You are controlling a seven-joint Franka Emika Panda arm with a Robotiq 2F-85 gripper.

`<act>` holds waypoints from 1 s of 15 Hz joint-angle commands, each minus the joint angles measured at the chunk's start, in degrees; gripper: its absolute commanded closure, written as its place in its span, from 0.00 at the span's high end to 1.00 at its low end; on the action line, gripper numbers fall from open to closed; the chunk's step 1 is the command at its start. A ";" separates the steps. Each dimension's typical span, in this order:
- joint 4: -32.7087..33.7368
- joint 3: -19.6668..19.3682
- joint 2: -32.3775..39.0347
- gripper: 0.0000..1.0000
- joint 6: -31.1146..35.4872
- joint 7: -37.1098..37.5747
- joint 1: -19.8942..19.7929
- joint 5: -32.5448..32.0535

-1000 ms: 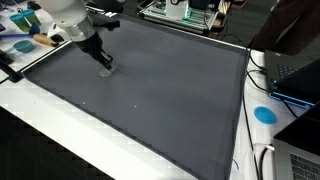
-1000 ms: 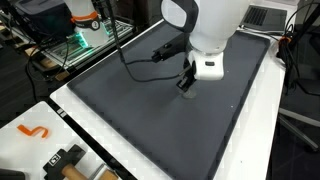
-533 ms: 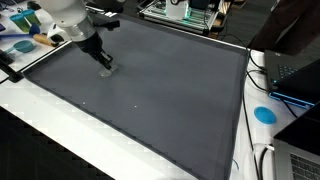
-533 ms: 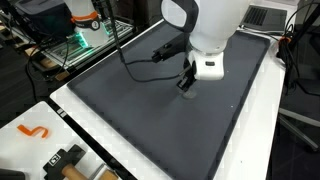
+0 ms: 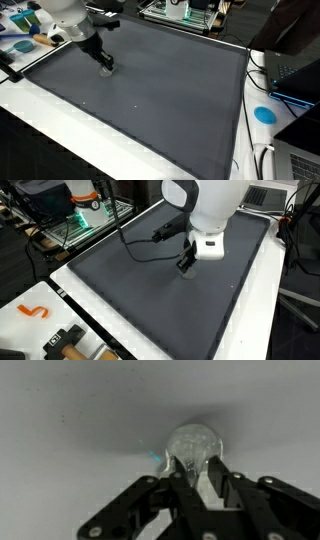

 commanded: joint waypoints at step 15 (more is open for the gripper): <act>0.29 0.25 -3.14 1.00 -2.66 -0.28 -0.40 0.07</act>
